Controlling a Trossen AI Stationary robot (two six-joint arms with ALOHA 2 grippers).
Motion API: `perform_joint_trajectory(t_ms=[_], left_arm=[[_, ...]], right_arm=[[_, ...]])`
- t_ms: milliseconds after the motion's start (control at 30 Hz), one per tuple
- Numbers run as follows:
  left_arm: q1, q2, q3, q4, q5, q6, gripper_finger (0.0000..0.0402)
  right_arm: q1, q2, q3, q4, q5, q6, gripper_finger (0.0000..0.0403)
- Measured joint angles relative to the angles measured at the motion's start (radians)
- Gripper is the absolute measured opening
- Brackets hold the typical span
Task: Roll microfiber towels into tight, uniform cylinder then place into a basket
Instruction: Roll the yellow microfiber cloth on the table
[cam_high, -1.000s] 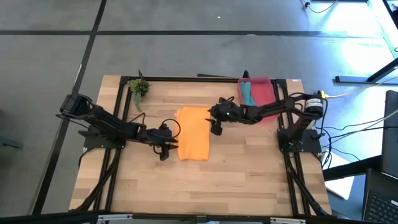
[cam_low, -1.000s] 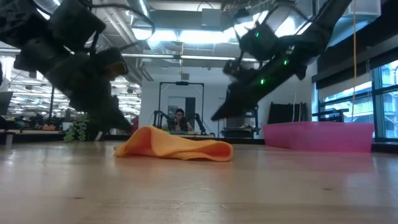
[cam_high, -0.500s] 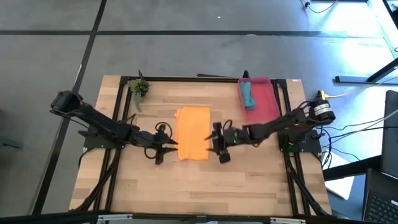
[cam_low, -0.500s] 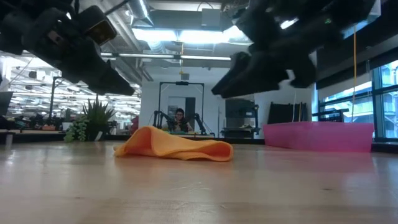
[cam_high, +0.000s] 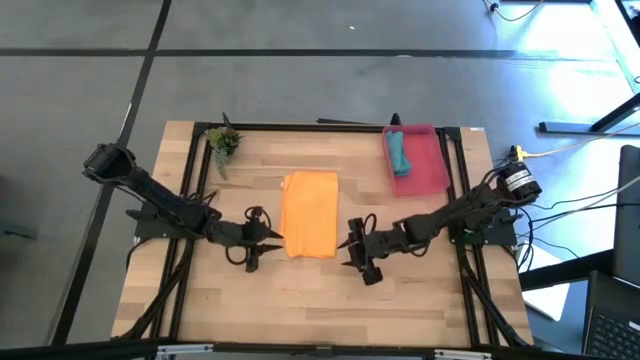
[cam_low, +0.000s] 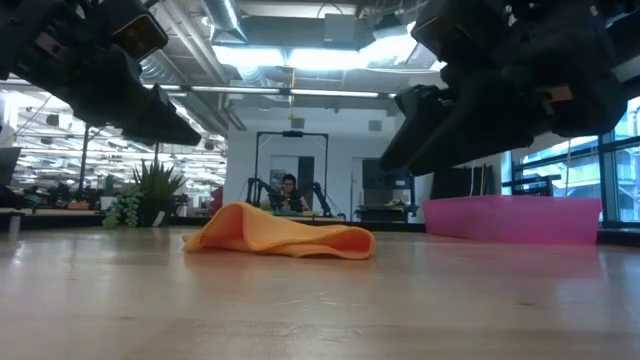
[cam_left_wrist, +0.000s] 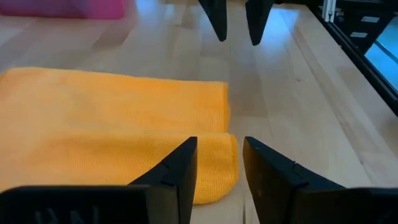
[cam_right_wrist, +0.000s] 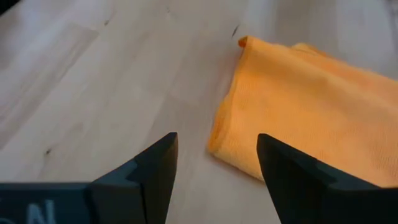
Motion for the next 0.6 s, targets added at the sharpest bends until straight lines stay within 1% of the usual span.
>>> perform_joint_trajectory(t_ms=[133,267,367,500,600], left_arm=[[-0.008,0.0,0.0,0.0,-0.009,0.004,0.0121],[-0.007,0.0,0.0,0.0,-0.009,0.005,0.0121],[-0.007,0.0,0.0,0.0,-0.009,0.005,0.0121],[-0.007,0.0,0.0,0.0,-0.009,0.005,0.0121],[-0.007,0.0,0.0,0.0,-0.009,0.005,0.0121]], right_arm=[[0.001,0.0,0.0,-0.007,0.003,0.023,0.0221],[0.001,0.005,0.0,-0.012,0.003,-0.002,0.0221],[-0.002,0.043,0.0,0.034,0.011,-0.015,0.0221],[-0.007,0.118,0.0,0.122,0.05,-0.091,0.0221],[-0.02,0.155,0.0,0.133,0.055,-0.107,0.0221]])
